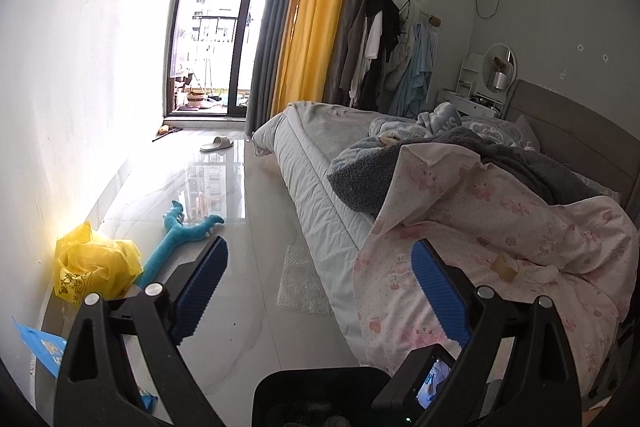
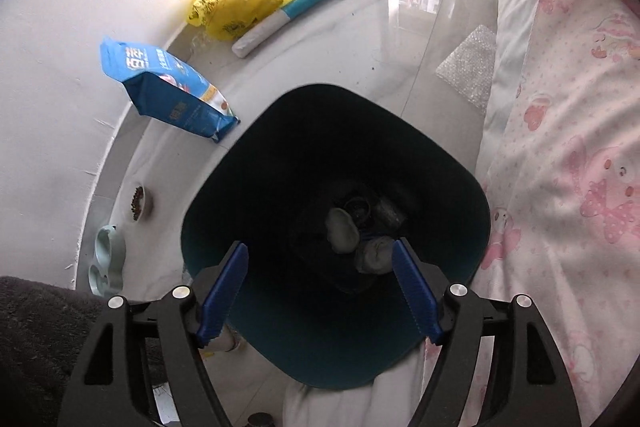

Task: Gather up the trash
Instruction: 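Move both tools back to the second cardboard tube and bubble wrap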

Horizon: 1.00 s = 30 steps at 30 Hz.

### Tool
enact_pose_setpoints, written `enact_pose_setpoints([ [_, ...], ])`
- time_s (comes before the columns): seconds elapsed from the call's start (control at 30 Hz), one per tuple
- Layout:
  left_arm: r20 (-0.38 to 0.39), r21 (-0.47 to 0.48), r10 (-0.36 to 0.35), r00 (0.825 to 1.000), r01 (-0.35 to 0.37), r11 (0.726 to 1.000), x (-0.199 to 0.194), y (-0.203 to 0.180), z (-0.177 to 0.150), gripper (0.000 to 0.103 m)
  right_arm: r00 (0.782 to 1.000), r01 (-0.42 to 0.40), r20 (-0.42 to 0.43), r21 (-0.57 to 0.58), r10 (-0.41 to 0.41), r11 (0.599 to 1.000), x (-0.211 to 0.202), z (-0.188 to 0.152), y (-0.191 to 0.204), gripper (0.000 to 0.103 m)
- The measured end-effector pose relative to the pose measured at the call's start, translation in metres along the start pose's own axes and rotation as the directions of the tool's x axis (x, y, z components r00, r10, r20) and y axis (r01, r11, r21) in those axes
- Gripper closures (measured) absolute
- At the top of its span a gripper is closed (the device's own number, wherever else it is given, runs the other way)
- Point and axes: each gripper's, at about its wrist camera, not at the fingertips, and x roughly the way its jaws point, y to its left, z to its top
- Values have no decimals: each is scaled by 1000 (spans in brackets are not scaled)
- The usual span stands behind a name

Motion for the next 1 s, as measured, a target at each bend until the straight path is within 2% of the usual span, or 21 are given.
enact_pose_setpoints([
  [0.2,36,-8,-29,999,29,1000,-1,-19,8,8,995,-37,93,10,36,999,-31,-3,-5,25],
  [0.33,46,-8,-32,998,33,999,3,-29,12,8,984,-39,173,19,35,999,-55,-5,-15,25],
  [0.57,38,-36,-57,998,58,998,19,-47,15,7,945,20,326,47,-34,999,-102,-17,-42,25],
  [0.77,43,-19,-71,997,72,997,28,-69,19,7,910,60,402,115,-101,992,-132,-28,-76,25],
  [1.0,16,7,-80,997,80,997,44,-99,14,6,859,128,465,208,-214,970,-167,-46,-114,24],
])
